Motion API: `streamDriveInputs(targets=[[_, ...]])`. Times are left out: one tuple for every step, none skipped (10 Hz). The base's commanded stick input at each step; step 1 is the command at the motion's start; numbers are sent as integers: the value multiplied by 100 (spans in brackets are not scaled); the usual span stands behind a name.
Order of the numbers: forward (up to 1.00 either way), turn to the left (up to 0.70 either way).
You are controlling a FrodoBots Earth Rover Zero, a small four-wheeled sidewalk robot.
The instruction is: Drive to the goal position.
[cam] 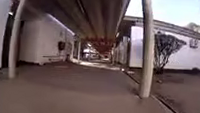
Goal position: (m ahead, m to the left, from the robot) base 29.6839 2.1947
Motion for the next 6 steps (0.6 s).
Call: streamDriveInputs(targets=[[70, 0], [70, 0], [70, 0], [70, 0], [70, 0], [70, 0]])
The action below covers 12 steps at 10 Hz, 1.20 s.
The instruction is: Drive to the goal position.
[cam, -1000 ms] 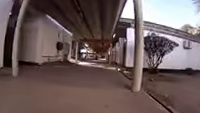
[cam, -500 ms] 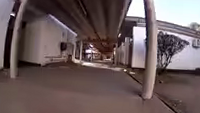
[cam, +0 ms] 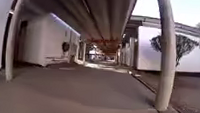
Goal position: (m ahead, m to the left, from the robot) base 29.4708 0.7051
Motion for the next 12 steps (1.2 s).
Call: streamDriveInputs(targets=[[70, 0], [70, 0], [70, -11], [70, -28], [70, -35], [70, -35], [70, -25], [70, -9], [70, 0], [70, 0], [70, 0], [70, 0]])
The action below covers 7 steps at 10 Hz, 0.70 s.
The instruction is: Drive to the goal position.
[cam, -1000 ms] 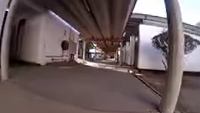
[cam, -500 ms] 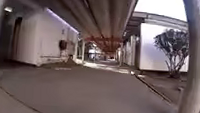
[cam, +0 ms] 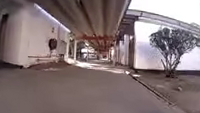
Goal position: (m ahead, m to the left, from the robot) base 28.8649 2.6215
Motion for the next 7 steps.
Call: streamDriveInputs(targets=[[70, 0], [70, 0], [70, 0], [70, 0], [70, 0], [70, 0], [70, 0]])
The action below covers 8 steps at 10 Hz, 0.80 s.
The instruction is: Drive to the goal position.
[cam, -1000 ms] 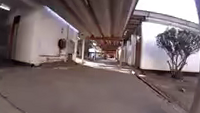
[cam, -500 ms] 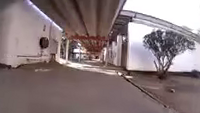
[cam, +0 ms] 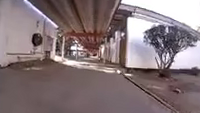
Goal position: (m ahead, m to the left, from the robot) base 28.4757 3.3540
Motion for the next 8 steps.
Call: streamDriveInputs(targets=[[70, 0], [70, 0], [70, 0], [70, 0], [70, 14], [70, 30], [70, 22], [70, 5]])
